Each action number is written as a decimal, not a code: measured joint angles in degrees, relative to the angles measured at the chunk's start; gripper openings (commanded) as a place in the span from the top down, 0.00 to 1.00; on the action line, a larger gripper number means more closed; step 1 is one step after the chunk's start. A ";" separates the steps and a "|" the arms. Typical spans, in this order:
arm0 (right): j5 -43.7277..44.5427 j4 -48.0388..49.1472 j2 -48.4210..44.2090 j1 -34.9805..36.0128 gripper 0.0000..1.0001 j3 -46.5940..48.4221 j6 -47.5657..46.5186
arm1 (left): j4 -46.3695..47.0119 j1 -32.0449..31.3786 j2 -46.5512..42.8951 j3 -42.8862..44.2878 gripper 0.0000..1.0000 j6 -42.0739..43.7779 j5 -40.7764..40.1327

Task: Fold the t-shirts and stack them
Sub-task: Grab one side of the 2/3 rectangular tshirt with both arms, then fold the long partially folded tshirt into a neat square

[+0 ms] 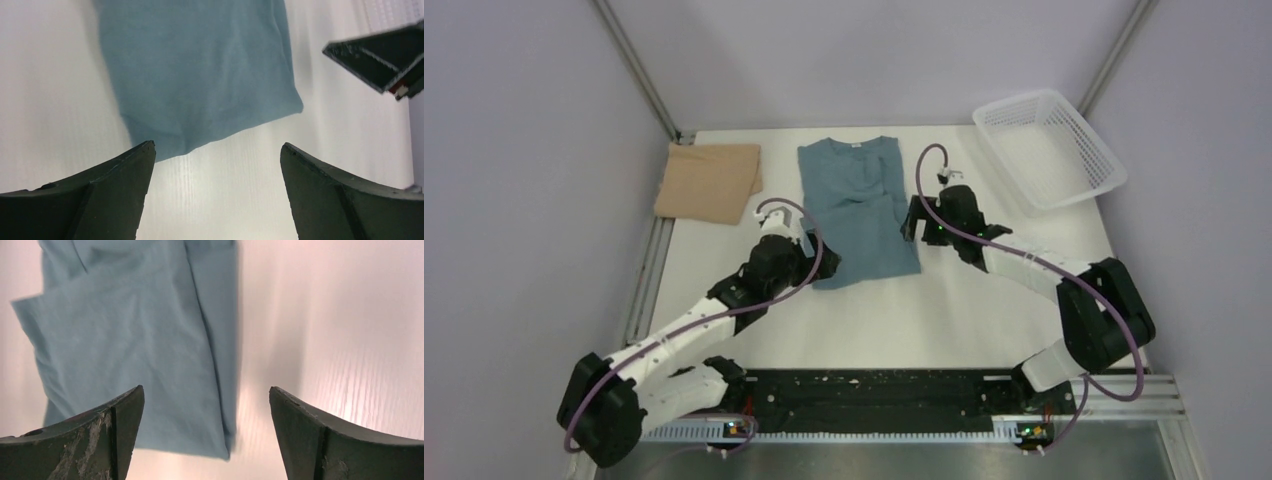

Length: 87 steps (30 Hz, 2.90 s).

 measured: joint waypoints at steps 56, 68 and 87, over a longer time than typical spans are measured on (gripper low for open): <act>-8.85 -4.94 -29.94 6.60 1.00 -22.14 7.56 | -20.52 -1.46 -6.88 -3.39 1.00 -12.07 -0.68; -11.45 -14.25 -47.41 6.60 1.00 -17.49 6.84 | -26.64 -2.16 -22.88 3.74 1.00 -6.03 2.64; -3.72 -5.05 -22.88 -4.02 1.00 -5.38 6.54 | -12.83 12.52 16.26 25.27 1.00 2.21 9.11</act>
